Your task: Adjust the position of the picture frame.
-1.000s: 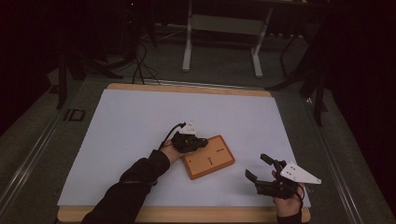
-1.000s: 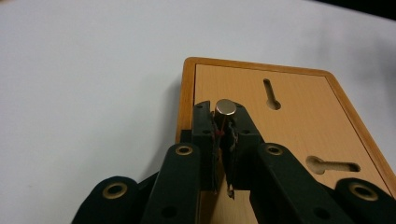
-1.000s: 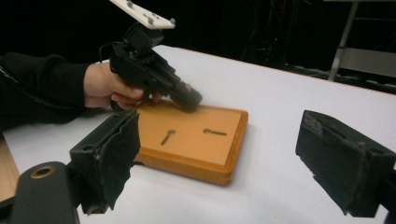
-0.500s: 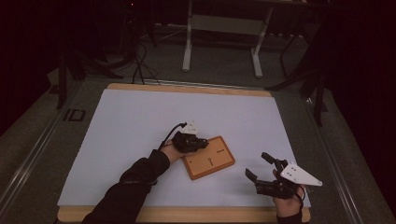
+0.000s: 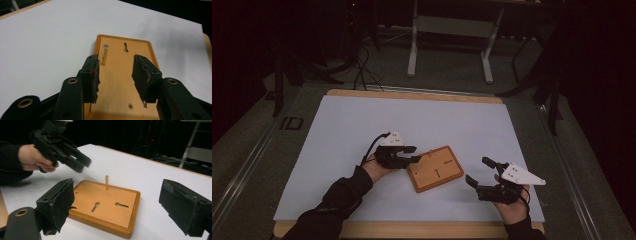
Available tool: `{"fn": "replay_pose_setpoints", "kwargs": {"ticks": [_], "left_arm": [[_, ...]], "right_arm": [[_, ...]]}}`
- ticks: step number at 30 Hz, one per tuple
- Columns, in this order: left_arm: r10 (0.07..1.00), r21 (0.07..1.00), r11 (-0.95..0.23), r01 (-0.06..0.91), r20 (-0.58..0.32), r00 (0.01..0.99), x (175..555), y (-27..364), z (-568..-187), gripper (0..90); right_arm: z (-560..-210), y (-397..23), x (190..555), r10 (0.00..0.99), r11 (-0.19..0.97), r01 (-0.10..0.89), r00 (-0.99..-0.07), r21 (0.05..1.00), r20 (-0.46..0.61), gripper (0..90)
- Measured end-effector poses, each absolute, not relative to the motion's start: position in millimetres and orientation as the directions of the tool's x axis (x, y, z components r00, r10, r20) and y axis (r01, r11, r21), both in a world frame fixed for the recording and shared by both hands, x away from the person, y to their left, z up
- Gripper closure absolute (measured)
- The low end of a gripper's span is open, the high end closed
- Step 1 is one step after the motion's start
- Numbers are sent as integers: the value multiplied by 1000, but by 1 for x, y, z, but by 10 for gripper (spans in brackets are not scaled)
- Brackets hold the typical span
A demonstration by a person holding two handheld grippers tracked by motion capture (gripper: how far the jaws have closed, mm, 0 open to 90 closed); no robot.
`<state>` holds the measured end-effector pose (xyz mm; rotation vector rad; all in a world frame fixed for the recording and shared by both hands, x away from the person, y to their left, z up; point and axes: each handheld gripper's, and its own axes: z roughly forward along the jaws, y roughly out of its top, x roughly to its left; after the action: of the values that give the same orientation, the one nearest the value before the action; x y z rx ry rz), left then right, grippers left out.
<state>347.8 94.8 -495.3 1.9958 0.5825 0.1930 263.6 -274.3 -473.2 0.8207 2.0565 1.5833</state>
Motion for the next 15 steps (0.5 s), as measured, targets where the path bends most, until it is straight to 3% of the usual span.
{"fn": "replay_pose_setpoints", "kwargs": {"ticks": [15], "left_arm": [[515, 885, -329, 330, -125, 848, 304, 129, -494, 447]], "right_arm": [[-464, -240, 321, 636, 245, 249, -771, 937, 39, 185]]}}
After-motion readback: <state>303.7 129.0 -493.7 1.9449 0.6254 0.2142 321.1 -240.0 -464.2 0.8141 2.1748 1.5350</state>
